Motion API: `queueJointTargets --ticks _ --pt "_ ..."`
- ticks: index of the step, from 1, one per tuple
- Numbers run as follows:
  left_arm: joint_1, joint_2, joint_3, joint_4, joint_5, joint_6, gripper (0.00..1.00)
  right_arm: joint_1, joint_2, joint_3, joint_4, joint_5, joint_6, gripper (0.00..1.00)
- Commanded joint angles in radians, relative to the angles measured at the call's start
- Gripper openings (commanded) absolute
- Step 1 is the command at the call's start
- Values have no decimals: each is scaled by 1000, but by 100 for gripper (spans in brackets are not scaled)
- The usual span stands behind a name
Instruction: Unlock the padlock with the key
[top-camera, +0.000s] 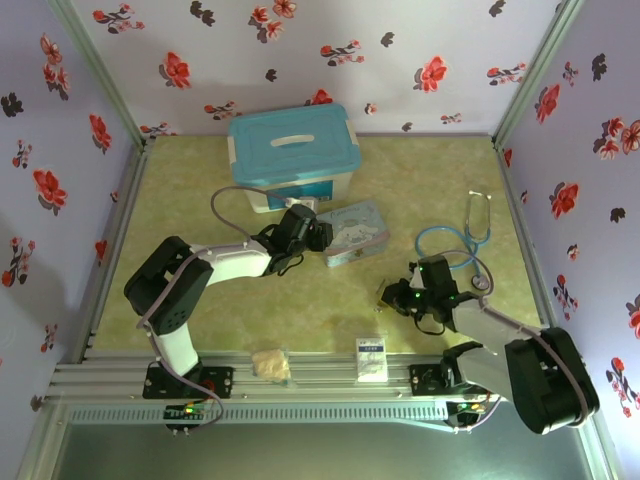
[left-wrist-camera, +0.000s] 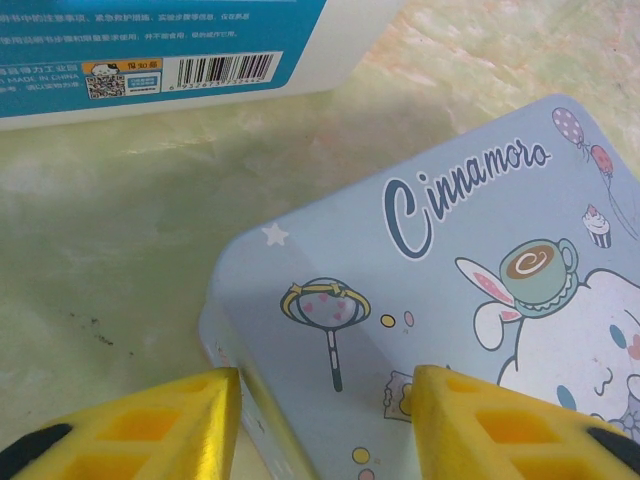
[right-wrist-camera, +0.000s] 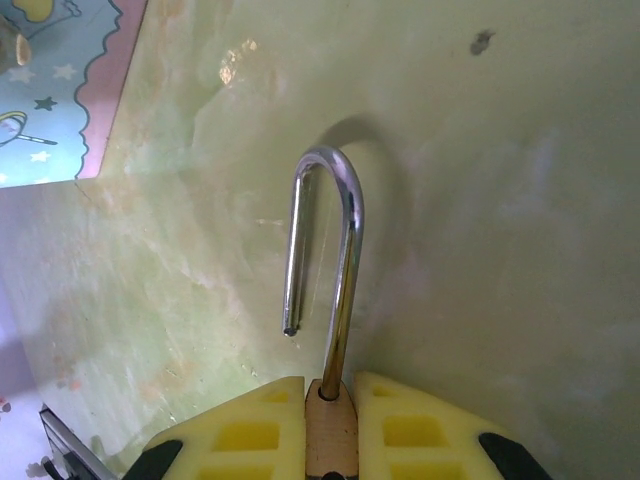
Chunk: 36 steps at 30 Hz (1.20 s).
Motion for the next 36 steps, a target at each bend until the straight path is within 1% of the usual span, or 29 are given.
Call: queueJointTargets --ticks 1,5,6,8,15,19,21,23,25,30,31,32,33,36 --pt "4 42 -35 -183 13 33 48 -7 18 30 -170 76 -62 10" --pt "10 48 -4 -206 12 41 50 -7 24 100 -286 175 -97 17" --pt "13 50 6 -206 16 44 51 -7 34 122 -308 200 -110 20" --pt "15 61 32 -202 26 47 55 -8 49 152 -334 242 -132 29" --pt "24 133 134 -170 96 33 62 -16 111 227 -352 316 -188 31" --pt "34 165 155 -129 112 6 63 -17 103 253 -327 341 -204 36" --pt "54 173 165 -114 111 -11 63 -16 101 282 -360 366 -230 38" --pt "72 169 179 -110 110 -15 63 -17 90 302 -390 408 -246 42" --pt "74 143 190 -121 99 11 64 -18 67 315 -399 432 -255 44" --pt "73 14 174 -167 73 33 66 -18 11 358 -421 522 -285 60" --pt "73 -14 163 -172 69 39 67 -18 2 365 -423 546 -292 68" --pt "72 -51 147 -185 60 45 74 -17 -9 373 -426 583 -299 75" --pt "72 -92 129 -200 49 52 74 -19 -24 381 -423 619 -306 80" --pt "72 -240 58 -252 -11 96 75 -34 -73 391 -391 725 -356 83"
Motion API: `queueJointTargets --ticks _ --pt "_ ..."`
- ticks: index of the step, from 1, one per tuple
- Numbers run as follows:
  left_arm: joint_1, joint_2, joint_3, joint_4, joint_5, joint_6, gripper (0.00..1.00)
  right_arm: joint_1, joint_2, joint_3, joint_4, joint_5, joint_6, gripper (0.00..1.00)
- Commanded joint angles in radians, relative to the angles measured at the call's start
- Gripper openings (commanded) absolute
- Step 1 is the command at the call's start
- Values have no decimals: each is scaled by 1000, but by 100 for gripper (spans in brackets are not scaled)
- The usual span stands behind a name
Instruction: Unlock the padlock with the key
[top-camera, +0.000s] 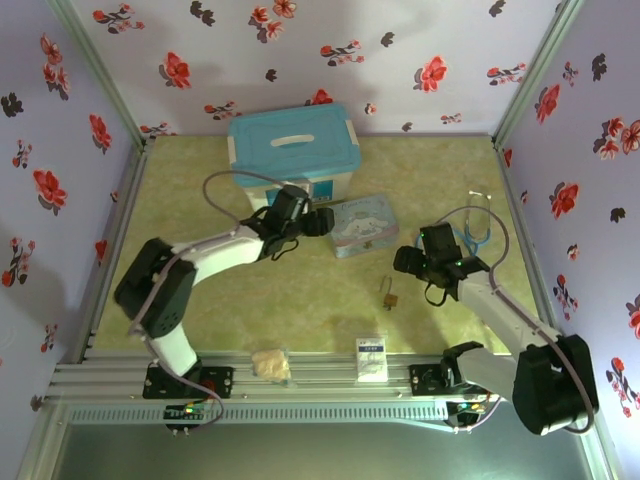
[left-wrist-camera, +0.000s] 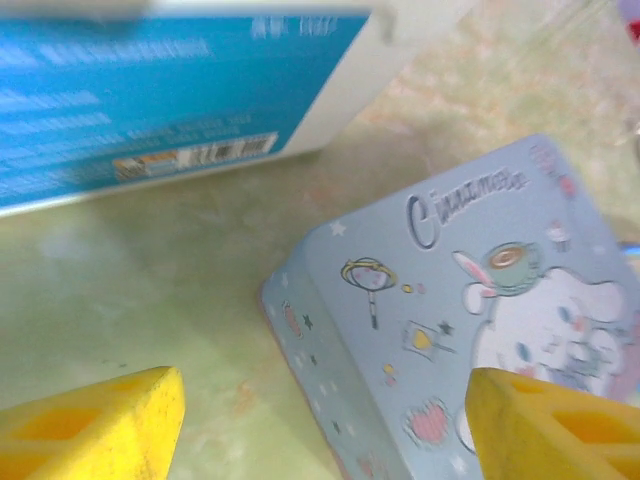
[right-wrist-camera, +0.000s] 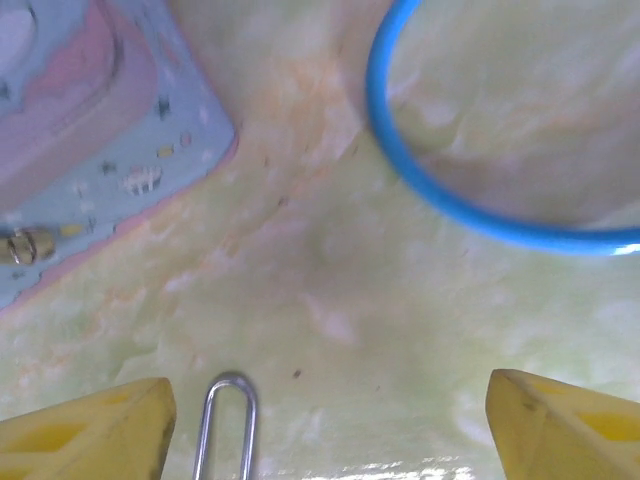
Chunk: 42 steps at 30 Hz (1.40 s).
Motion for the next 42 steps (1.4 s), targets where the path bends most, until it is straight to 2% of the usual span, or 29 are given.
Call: queueJointTargets --ticks 1,4,6,7,11,13,16,18,20,24,26,28,30,32,36,37,38,40,41,42 --pt "7 -193 -75 -93 -108 82 75 -19 -58 30 23 201 -82 84" --pt "9 -383 -192 -157 -264 159 79 -47 -87 4 108 369 -135 90" --pt "24 -498 -265 -207 -388 221 97 -75 -86 -47 241 402 -218 90" --pt "34 -549 -294 -223 -433 251 100 -85 -81 -78 298 424 -250 90" --pt "150 -719 -419 -278 -539 329 100 -136 -44 -180 534 444 -313 91" --pt "238 -777 -495 -231 -544 372 100 -166 -22 -206 622 397 -302 91" --pt "330 -819 -611 -83 -602 471 100 -187 19 -281 860 340 -341 91" --pt "413 -801 -668 18 -561 501 100 -193 79 -334 1054 349 -364 90" --pt "448 -757 -705 132 -553 529 100 -201 152 -345 1159 344 -376 89" --pt "496 -610 -757 426 -528 554 100 -207 245 -311 1246 319 -411 89" --pt "551 -504 -791 578 -453 543 100 -211 290 -300 1277 303 -434 89" --pt "594 -429 -769 630 -395 552 100 -222 352 -292 1327 309 -425 89" --pt "634 -355 -769 771 -350 554 100 -232 430 -289 1392 302 -417 89" --pt "682 -297 -769 826 -266 514 100 -237 496 -285 1460 284 -424 90" --pt "689 -125 -773 1006 -204 548 100 -245 480 -241 1348 269 -416 93" --pt "684 -115 -770 1034 -202 554 100 -246 487 -231 1340 270 -416 94" --pt "683 -146 -739 935 -196 548 100 -256 482 -228 1323 230 -412 96" --pt "683 -123 -700 906 -209 552 100 -264 484 -224 1316 216 -407 99" --pt "687 -135 -676 838 -207 540 100 -264 484 -224 1317 216 -407 99" --pt "691 -129 -683 856 -200 540 100 -265 483 -224 1315 216 -407 99"
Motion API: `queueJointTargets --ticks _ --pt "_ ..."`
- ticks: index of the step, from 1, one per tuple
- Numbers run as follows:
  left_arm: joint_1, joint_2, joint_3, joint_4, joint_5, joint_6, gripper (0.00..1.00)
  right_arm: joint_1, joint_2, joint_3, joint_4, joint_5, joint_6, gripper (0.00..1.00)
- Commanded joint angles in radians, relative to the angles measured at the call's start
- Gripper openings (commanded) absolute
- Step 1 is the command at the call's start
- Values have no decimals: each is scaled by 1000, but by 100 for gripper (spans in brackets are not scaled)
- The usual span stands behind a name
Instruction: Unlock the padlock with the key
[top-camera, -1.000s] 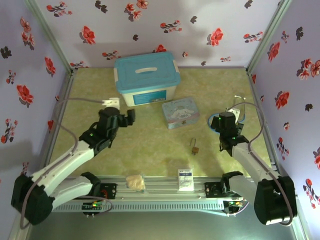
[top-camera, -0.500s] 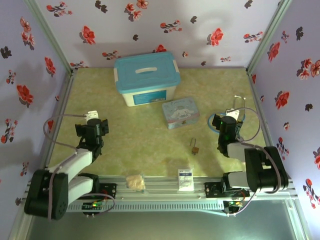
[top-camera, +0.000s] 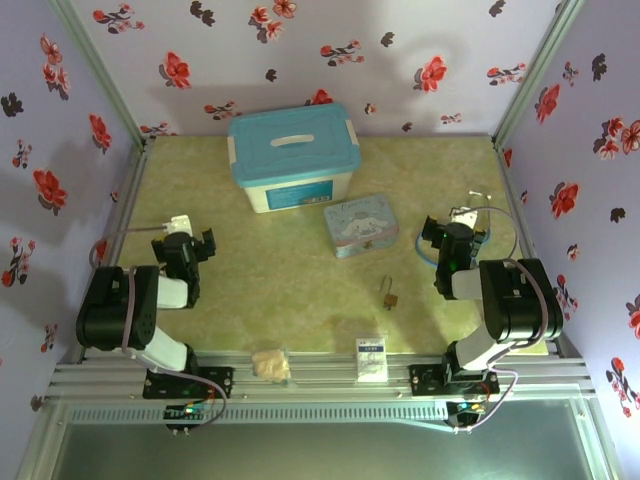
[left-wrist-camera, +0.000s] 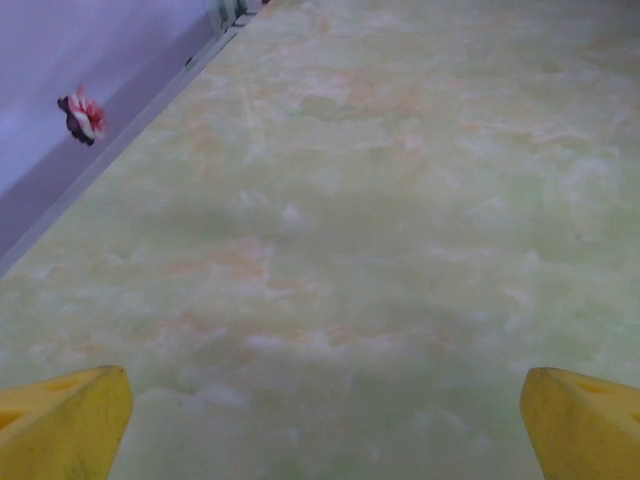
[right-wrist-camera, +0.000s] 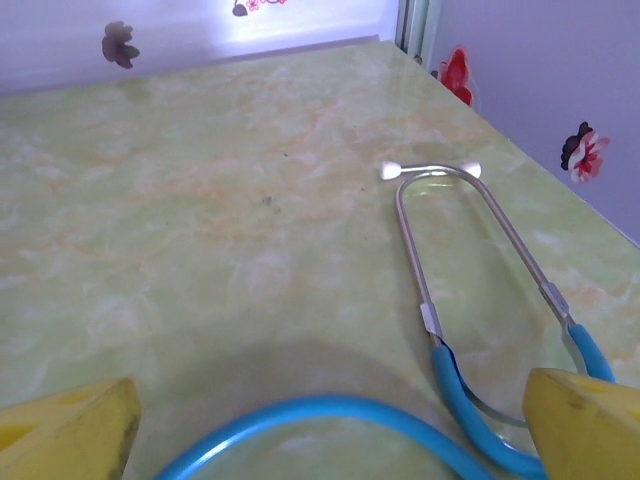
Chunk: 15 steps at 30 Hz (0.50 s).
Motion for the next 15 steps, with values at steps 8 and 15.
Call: queueJointTargets --ticks 8,15 --pt "5 3 44 40 8 9 100 -6 -3 10 1 -26 -7 99" --pt "5 4 45 40 7 11 100 -10 -5 11 -5 -42 -8 99"
